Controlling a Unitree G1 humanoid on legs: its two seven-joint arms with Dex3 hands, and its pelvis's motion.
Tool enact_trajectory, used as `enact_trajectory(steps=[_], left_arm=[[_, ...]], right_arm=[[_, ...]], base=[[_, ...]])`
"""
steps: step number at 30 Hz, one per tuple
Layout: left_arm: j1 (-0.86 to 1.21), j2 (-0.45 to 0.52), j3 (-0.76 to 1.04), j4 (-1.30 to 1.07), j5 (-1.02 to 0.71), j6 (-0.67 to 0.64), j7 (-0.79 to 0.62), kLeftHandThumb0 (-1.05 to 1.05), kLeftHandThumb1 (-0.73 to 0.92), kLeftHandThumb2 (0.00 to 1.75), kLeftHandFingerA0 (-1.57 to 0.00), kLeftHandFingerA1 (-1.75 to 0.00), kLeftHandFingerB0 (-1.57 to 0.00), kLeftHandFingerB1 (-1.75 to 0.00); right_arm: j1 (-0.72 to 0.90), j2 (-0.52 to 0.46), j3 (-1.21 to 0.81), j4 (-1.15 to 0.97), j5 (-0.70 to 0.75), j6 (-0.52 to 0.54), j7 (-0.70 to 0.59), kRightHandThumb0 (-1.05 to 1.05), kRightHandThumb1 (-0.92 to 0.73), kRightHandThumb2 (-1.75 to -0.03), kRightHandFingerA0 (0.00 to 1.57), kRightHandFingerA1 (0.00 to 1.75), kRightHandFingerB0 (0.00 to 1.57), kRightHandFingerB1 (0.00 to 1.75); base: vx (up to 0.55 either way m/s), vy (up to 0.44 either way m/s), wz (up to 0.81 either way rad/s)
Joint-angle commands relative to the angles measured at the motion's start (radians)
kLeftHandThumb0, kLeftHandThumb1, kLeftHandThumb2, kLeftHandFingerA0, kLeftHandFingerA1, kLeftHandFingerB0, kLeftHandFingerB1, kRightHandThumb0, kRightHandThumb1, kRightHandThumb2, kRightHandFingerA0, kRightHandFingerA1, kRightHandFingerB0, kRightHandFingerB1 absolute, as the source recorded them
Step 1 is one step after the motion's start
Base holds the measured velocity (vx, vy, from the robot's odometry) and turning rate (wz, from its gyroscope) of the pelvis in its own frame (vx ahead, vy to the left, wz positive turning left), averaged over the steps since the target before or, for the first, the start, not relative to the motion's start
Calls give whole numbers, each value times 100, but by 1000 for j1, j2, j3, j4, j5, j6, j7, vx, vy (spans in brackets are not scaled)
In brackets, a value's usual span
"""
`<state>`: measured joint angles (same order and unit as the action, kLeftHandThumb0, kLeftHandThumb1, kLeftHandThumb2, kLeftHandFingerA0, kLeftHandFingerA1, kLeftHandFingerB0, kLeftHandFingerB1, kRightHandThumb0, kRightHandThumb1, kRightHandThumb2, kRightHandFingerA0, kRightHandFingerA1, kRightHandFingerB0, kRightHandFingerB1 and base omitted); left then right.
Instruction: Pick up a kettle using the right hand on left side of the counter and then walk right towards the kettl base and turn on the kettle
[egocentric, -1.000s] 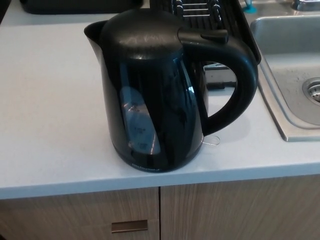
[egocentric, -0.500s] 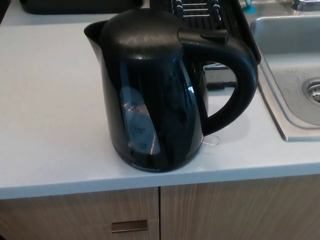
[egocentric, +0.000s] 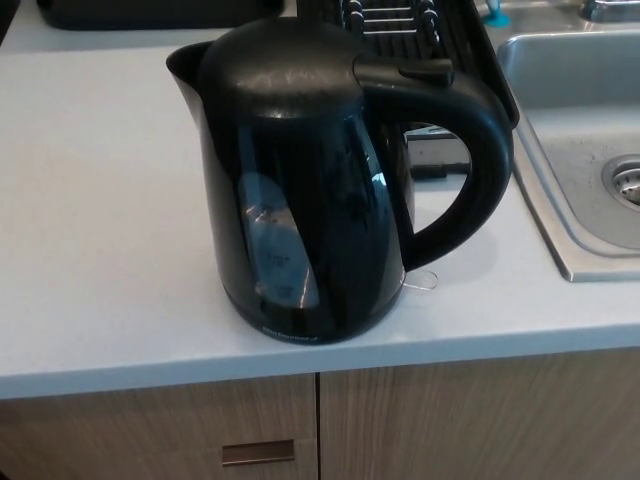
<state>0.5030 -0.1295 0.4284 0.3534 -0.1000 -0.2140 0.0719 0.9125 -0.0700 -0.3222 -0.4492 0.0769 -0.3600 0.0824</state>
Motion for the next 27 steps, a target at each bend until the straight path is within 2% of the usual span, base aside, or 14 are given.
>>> enact_trajectory(steps=[1,2,4,5,7,8,12,14,15,19,20,24,27], left_arm=[[-7,15,8,51,-15,-138,0,31,24,170,-104,-122,-102,-110],[-8,17,9,54,-15,-130,2,39,27,159,-107,-120,-102,-108],[-10,19,10,60,-16,-130,2,39,27,159,-107,-120,-102,-108],[-5,21,9,62,-13,-136,-2,34,26,163,-99,-119,-100,-110],[4,24,7,61,-6,-140,-2,31,28,161,-98,-119,-98,-109],[1,25,8,67,-9,-135,-1,32,33,150,-103,-115,-97,-105],[-4,31,9,87,-8,-155,-3,34,30,153,-108,-118,-100,-108],[-1,25,12,67,-29,-136,-14,31,30,153,-108,-120,-101,-109],[8,21,9,47,-23,-127,-8,32,27,167,-101,-124,-98,-112],[21,15,5,25,-16,-128,-2,36,27,167,-99,-125,-99,-113],[30,17,0,15,-6,-117,3,35,27,167,-96,-120,-94,-110],[27,18,4,26,-22,-115,-7,33,29,163,-99,-121,-97,-111],[21,19,5,42,-27,-126,-14,34,28,164,-100,-123,-98,-113]], right_arm=[[99,-54,-47,-311,166,-10,76,-49,-64,-59,54,53,22,37],[107,-62,-53,-340,184,-2,81,-52,-49,-84,50,62,17,48],[113,-64,-57,-355,193,9,84,-52,-49,-84,50,62,17,48],[129,-73,-71,-399,208,19,86,-53,-63,-59,58,54,27,39],[156,-92,-104,-480,232,36,91,-55,-63,-59,58,54,27,39],[153,-102,-117,-498,238,34,95,-59,-64,-60,60,54,29,38],[101,-142,-164,-544,245,26,106,-57,-65,-60,60,56,33,37],[52,-168,-185,-579,251,75,85,-54,-62,-59,65,56,39,36],[18,-189,-193,-583,257,98,79,-54,-62,-59,72,59,42,38],[-119,-268,-199,-579,300,179,73,-51,-61,-58,74,60,44,39],[-199,-322,-189,-574,291,236,69,-53,-60,-58,77,59,46,40],[-371,-457,-177,-494,216,298,125,-66,-62,-59,71,52,43,37],[-396,-486,-185,-458,187,308,143,-68,-63,-60,69,49,44,36]], base=[[0,0,0],[0,0,0],[0,0,0],[0,0,0],[0,0,0],[0,0,0],[0,0,0],[0,0,0],[0,0,0],[0,0,0],[0,0,0],[0,0,0],[0,0,0]])
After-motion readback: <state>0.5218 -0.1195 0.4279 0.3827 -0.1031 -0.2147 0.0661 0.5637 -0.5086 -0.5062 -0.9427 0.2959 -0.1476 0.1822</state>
